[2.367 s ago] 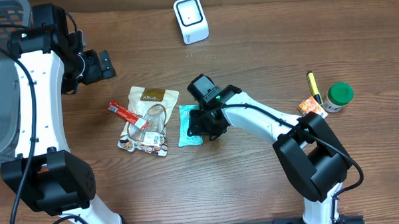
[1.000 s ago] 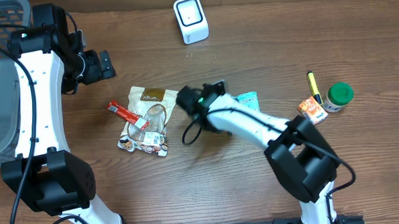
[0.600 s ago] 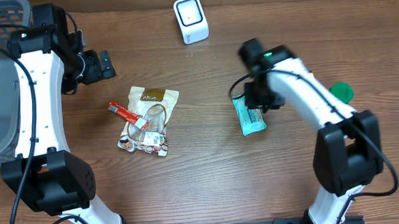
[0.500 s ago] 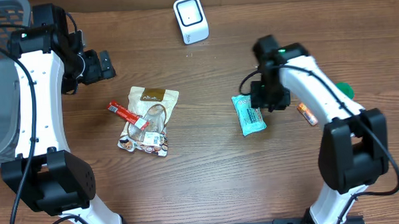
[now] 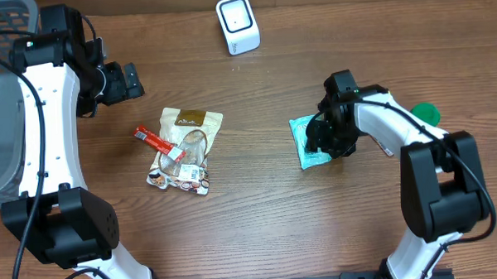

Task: Scan the item barcode

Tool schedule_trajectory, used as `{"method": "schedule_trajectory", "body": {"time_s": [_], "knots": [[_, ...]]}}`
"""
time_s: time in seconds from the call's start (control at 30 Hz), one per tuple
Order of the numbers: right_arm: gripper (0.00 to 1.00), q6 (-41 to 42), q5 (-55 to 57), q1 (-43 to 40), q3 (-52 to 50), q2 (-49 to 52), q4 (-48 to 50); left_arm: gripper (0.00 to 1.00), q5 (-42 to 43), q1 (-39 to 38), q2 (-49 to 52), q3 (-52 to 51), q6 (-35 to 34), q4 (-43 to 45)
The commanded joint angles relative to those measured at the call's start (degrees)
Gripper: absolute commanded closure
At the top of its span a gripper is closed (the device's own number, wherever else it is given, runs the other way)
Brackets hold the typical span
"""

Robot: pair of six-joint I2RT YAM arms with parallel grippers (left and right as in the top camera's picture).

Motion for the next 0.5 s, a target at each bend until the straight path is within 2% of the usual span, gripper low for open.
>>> {"method": "schedule_trajectory", "body": {"time_s": [0.0, 0.03, 0.07, 0.1, 0.13, 0.33, 0.47], "knots": [[0.52, 3.0, 5.3, 0.6, -4.8, 0.6, 2.7, 0.00, 0.4, -0.4, -0.3, -0.1, 0.7, 0.0], [0.55, 2.9, 5.4, 0.6, -5.1, 0.6, 2.7, 0.00, 0.4, -0.4, -0.3, -0.1, 0.7, 0.1], [0.69, 2.4, 5.4, 0.6, -5.0, 0.6, 2.5, 0.00, 0.4, -0.4, -0.3, -0.1, 0.7, 0.0], [0.93, 1.6, 5.4, 0.6, -4.9, 0.6, 2.4, 0.00, 0.4, -0.4, -0.3, -0.1, 0.7, 0.1], [0.96, 1.0, 5.4, 0.6, -4.3, 0.2, 2.3, 0.00, 0.4, -0.4, -0.3, -0.1, 0.7, 0.1], [0.96, 1.1, 11.4, 1.0, 7.2, -1.7, -5.3, 0.00, 0.4, -0.4, -0.3, -0.1, 0.7, 0.0], [0.96, 2.7, 26.5, 4.9, 16.1, -1.9, -13.7, 0.00, 0.4, -0.4, -0.3, -0.1, 0.7, 0.1]]}}
